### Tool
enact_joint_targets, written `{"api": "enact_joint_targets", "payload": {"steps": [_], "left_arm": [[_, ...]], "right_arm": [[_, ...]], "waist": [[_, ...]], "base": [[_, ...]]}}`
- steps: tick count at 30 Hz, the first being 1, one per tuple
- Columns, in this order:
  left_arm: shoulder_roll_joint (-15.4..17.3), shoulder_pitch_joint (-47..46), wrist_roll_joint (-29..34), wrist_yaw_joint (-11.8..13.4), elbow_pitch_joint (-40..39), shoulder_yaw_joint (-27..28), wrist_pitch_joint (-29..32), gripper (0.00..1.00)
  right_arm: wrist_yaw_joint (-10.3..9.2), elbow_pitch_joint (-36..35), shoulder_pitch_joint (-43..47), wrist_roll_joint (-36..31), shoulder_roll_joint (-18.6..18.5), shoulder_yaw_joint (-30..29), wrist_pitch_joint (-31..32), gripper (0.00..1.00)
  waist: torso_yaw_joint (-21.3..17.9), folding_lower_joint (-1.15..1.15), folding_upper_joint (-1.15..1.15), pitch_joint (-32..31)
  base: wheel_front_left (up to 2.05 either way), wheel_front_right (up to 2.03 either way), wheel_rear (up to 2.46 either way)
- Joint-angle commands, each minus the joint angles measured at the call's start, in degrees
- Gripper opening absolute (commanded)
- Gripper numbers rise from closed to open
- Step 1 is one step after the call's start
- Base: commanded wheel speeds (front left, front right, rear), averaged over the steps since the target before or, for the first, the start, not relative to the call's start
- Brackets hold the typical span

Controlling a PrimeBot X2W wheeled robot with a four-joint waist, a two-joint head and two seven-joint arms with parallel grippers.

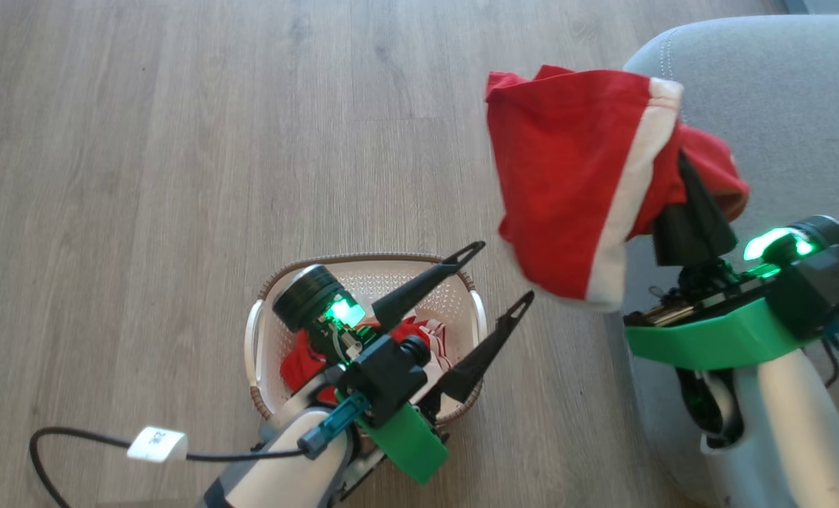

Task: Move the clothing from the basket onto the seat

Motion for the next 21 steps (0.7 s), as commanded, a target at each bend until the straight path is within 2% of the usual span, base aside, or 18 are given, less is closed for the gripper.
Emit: {"api": "enact_joint_targets", "payload": {"steps": [1, 21], "left_arm": [[0.2, -1.1, 0.4, 0.0, -1.3, 2.7, -0.2, 1.0], [0.5, 3.6, 0.1, 0.0, 3.8, 3.1, -0.2, 1.0]], "right_arm": [[-0.01, -2.5, -1.6, -0.4, -0.1, 0.2, -0.4, 0.0], [-0.01, -1.5, 0.3, -1.8, 0.4, -9.6, -0.4, 0.0]], "waist": [[-0.3, 0.0, 0.0, 0.0], [-3.0, 0.0, 0.0, -0.6]], "base": [[0.0, 0.0, 0.0], [0.0, 0.0, 0.0]]}}
